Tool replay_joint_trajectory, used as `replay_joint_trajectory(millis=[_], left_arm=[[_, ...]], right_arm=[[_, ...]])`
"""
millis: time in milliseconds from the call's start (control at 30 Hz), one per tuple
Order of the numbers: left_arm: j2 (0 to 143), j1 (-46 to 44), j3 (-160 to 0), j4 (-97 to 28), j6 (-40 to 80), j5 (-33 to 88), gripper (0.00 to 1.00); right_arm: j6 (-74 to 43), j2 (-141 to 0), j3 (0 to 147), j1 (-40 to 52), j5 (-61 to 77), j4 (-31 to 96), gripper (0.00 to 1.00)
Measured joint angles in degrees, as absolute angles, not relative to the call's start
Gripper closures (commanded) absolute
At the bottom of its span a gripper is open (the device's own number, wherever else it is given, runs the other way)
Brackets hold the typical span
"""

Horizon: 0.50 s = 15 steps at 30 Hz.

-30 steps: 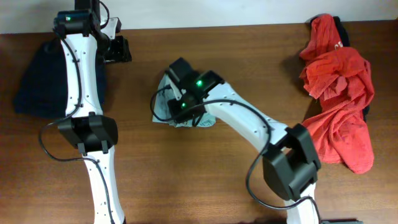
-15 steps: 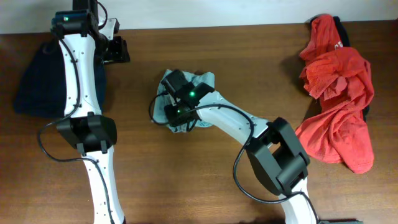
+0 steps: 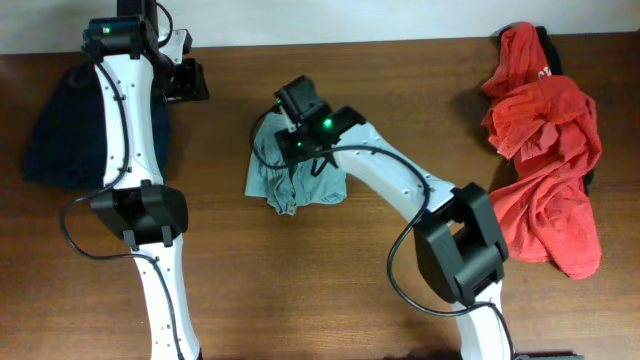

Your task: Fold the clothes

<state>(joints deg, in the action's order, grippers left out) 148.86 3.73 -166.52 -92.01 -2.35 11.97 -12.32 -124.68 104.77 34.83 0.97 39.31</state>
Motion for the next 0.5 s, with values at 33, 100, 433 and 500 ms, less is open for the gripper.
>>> replay_joint_trajectory(millis=[33, 100, 433, 500], left_arm=[[148.86, 3.73, -166.52, -92.01, -2.37, 11.97, 0.43], [148.86, 3.73, -166.52, -92.01, -2.37, 11.97, 0.42], [148.86, 3.73, -166.52, -92.03, -2.35, 11.97, 0.43], [148.83, 3.73, -166.52, -92.03, -2.35, 11.97, 0.43]], right_arm=[[-11.99, -124.68, 104.77, 34.33, 0.54, 38.96, 0.52], [-11.81, -124.73, 104.77, 33.71, -0.25, 38.44, 0.56], [-10.81, -127.07, 104.77, 34.35, -0.91, 38.57, 0.62], [-10.52, -127.15, 104.77, 34.50, -0.91, 38.74, 0.62]])
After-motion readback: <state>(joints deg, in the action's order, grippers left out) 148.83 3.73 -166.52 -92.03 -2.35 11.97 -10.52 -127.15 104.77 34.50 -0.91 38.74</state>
